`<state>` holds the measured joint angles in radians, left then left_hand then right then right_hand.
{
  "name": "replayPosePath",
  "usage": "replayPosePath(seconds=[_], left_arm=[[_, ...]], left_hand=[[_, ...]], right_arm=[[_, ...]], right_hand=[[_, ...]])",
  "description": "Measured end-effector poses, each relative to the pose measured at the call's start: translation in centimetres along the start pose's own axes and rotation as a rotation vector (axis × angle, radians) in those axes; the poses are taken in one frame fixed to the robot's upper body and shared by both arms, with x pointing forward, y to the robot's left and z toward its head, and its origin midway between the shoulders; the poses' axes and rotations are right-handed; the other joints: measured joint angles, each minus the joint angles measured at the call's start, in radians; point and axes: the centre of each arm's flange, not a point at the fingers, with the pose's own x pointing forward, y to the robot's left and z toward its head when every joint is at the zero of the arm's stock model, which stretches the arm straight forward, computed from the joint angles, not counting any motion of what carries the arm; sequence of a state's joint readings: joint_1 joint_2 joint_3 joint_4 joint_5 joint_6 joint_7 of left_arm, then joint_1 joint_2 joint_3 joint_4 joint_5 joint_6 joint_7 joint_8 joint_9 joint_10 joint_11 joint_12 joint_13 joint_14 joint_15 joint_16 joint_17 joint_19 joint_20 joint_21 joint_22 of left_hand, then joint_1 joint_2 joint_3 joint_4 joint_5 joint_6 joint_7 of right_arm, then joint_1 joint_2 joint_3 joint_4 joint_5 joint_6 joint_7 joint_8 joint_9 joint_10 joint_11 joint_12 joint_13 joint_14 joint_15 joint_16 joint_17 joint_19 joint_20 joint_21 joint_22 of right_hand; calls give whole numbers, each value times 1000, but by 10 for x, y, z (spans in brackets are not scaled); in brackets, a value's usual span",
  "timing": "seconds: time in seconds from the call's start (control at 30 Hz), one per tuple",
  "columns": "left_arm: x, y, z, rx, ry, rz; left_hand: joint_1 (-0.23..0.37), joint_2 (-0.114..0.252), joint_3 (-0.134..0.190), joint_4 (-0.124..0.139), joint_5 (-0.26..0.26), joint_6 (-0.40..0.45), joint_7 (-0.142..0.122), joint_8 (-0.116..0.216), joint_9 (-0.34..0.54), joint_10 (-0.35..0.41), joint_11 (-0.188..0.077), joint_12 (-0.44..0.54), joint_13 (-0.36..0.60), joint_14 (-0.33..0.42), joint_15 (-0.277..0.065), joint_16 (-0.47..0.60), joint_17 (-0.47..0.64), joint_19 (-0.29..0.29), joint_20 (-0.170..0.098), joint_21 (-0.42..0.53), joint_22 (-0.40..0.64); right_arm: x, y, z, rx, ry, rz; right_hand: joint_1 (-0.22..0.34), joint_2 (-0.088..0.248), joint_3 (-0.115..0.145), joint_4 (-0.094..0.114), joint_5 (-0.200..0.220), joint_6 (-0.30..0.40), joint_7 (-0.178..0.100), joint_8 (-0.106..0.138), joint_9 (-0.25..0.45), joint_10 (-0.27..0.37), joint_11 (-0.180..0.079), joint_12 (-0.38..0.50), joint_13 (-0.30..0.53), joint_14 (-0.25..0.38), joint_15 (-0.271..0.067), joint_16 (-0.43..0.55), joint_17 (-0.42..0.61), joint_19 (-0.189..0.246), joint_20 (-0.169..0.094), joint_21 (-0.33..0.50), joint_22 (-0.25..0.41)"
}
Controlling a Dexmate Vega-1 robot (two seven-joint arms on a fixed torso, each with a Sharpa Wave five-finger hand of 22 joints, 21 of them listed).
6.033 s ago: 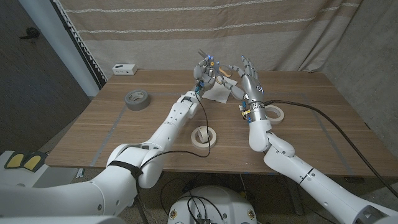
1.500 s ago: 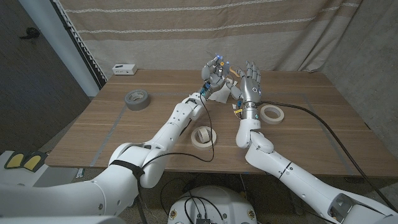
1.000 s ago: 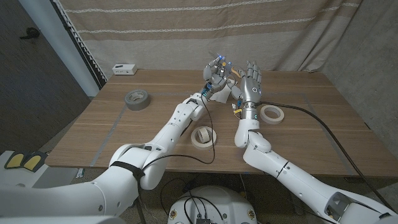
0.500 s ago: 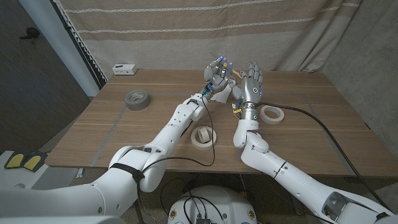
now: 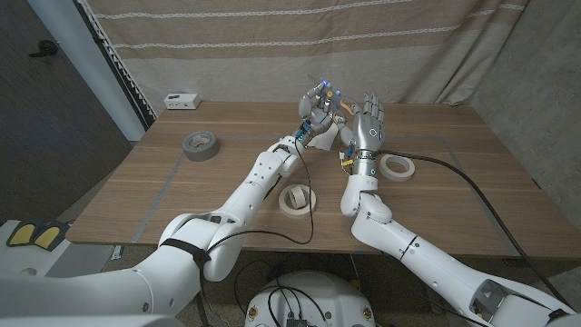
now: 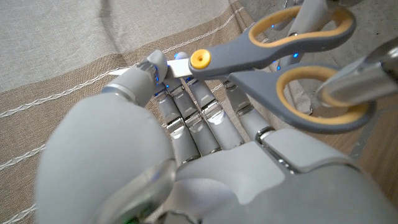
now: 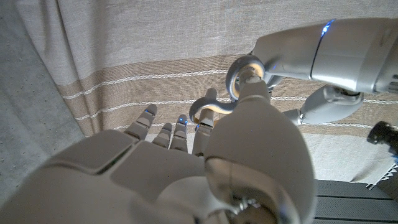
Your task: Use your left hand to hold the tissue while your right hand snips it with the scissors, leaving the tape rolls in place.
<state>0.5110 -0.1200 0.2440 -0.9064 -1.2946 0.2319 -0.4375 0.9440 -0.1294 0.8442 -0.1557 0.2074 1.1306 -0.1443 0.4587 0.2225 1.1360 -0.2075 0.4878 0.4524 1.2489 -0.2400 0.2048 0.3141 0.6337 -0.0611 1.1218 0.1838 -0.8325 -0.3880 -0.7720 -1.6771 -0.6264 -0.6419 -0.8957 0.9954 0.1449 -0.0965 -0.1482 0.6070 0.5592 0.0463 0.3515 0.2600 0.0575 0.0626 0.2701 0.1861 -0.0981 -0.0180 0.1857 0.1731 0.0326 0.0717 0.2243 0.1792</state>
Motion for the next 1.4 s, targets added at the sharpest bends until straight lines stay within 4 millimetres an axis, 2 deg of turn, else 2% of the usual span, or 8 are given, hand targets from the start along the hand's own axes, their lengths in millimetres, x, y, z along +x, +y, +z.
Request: replayPosePath(seconds=[0.17, 0.43, 0.6, 0.73, 0.87, 1.03, 1.13, 1.4], left_arm=[[0, -1, -1, 2, 6, -9], [0, -2, -4, 2, 22, -15], [-1, -2, -7, -1, 39, -21], [-2, -2, -9, -2, 50, -24], [-2, -3, -10, -5, 55, -28], [-3, -4, -12, -2, 63, -35], [-3, -4, -12, -3, 65, -37], [-4, -5, -13, -3, 71, -42]], left_hand=[[0, 0, 0, 0, 0, 2, 2, 0, 0, 1, -1, -2, 0, 0, 0, 0, 0, 0, 0, 0, 0], [0, 0, 1, -1, -2, 2, 2, 0, 0, 1, -1, 5, 0, 1, 0, 1, -1, 0, 0, 0, 0], [0, 0, 1, -1, -2, 2, 2, 0, 0, 1, -1, 5, 0, 1, -1, 1, -1, 0, 0, -1, 0], [0, 0, 1, -1, -2, 7, 7, 4, 0, 1, -1, 5, -1, 1, -1, 1, -1, 0, 0, -4, 0], [0, 0, 1, -1, -2, 7, 7, 4, 0, 1, -1, 5, -3, 1, -1, 1, -1, 0, 0, -3, 0], [0, 0, 0, 0, -2, 7, 7, 4, 0, 7, 0, 5, -6, 1, -1, 1, 0, -1, 0, 0, 0], [0, 0, 0, 0, -2, 7, 7, 4, 0, 8, -1, 5, -6, 1, -1, 1, 0, -1, 0, 0, 0], [0, 0, 0, 0, -2, 7, 7, 5, 0, 9, -1, 3, -5, 1, -1, 1, 1, -4, 0, 0, 0]], right_arm=[[1, 1, -1, -15, 5, -4], [2, 1, -2, -22, 10, -27], [4, 1, -4, -26, 18, -44], [5, 1, -5, -31, 26, -54], [6, 2, -5, -34, 28, -54], [5, 3, -5, -40, 36, -64], [5, 4, -5, -40, 36, -62], [5, 5, -6, -47, 49, -66]], right_hand=[[0, 0, 0, 0, 0, 7, -7, 0, 0, 7, -8, 2, 0, 0, 0, 0, 2, 0, 0, 0, 0], [0, 0, 0, 0, -4, 43, -7, 13, 0, 34, -20, 8, 0, 24, -1, 0, 2, 5, 5, 0, 0], [0, 0, -5, 5, -4, 49, -12, 16, 0, 59, -20, 12, 0, 34, 2, 0, 2, 5, 5, 0, 0], [5, -5, -7, 6, -4, 54, -7, 15, 0, 65, -14, 12, 0, 40, 4, 0, 2, 9, 9, 0, 0], [5, -5, -9, 9, -4, 54, -7, 15, 2, 69, -19, 19, 0, 41, 5, 0, 2, 12, 13, 0, 0], [5, -5, -13, 13, -4, 60, -13, 15, 3, 78, -17, 19, 0, 45, 9, 0, 2, 12, 13, 0, 0], [6, -15, -13, 13, -4, 83, -18, 27, 3, 86, -18, 19, 0, 52, 5, 0, 2, 18, 18, 0, 0], [24, -5, -9, 9, -4, 121, -30, 40, 7, 114, -29, 26, 0, 72, 0, 8, 2, 21, 22, 0, 0]])
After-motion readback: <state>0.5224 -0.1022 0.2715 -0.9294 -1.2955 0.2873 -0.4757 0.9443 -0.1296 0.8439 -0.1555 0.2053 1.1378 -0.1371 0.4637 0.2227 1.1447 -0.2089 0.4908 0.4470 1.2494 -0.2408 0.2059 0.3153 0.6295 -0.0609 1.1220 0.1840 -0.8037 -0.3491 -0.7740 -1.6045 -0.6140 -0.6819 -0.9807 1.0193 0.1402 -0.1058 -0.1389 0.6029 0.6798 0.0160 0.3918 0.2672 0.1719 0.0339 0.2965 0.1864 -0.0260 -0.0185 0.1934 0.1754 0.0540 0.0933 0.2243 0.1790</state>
